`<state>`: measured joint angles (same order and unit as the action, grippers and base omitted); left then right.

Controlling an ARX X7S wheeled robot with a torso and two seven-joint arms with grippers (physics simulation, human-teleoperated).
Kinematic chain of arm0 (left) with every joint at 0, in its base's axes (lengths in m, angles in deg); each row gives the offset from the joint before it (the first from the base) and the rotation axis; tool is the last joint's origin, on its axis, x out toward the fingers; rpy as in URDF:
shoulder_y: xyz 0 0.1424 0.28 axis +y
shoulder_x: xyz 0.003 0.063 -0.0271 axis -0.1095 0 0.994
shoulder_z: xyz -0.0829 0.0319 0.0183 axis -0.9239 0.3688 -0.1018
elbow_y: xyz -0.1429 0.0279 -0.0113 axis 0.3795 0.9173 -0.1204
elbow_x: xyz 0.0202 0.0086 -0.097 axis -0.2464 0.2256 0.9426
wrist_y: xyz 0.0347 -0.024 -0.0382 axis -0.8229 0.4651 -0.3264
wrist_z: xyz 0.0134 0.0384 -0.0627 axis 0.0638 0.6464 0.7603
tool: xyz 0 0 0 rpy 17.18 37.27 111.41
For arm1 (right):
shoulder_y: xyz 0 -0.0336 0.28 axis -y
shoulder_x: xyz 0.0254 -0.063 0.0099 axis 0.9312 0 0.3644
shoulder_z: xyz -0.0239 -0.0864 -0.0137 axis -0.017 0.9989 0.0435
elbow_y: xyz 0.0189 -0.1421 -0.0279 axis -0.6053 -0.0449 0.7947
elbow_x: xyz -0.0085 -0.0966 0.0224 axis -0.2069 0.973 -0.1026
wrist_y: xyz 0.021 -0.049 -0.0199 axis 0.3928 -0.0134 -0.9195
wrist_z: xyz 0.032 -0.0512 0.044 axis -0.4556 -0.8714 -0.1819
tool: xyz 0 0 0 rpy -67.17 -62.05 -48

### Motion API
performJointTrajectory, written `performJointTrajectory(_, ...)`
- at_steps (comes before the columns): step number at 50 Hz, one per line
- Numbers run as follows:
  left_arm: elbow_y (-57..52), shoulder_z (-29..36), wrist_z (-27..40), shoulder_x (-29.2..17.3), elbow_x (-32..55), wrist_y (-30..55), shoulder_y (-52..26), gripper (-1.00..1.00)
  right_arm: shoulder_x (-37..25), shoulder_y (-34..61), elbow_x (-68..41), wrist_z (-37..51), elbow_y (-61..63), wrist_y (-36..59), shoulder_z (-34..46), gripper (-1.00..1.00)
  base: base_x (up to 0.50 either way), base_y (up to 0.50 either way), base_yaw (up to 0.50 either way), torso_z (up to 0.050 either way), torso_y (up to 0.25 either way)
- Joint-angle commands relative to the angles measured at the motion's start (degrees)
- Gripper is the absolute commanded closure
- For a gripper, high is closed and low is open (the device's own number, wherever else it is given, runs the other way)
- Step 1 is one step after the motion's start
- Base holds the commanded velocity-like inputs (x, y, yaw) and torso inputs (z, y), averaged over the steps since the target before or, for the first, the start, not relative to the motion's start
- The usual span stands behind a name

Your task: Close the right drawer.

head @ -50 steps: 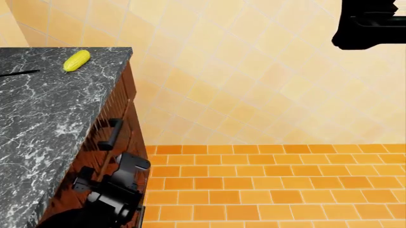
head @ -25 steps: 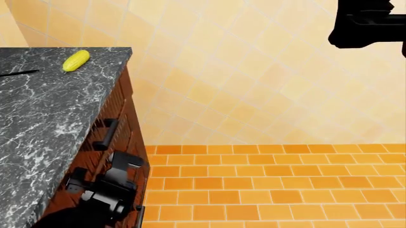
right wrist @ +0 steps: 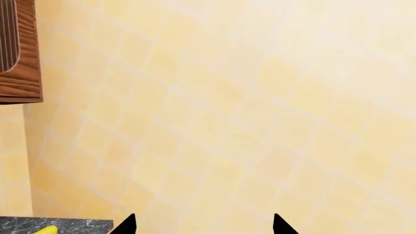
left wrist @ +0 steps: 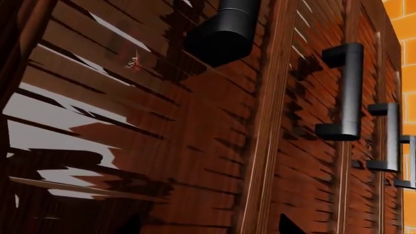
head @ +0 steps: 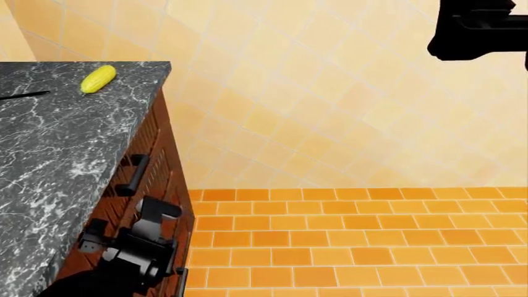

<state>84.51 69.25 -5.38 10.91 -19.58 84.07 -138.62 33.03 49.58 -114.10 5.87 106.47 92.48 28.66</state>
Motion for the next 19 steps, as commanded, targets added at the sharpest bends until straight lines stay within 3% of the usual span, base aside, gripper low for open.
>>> performJointTrajectory(1, 2.7, 0.8, 2.9, -2.1, -4.4, 2.8, 0.1, -1.0, 0.0, 0.5, -0.6, 0.4, 0.3, 0.0, 0.0, -1.0, 0.0, 0.0, 0.0, 0.0, 0.0)
performJointTrajectory(19, 2.8, -3.2, 3.8, -1.8, -11.3, 5.0, 0.3, -1.0, -0.4, 1.2, -1.3, 0.7, 0.4, 0.1, -0.1, -1.0, 0.0, 0.0, 0.0, 0.0, 0.002)
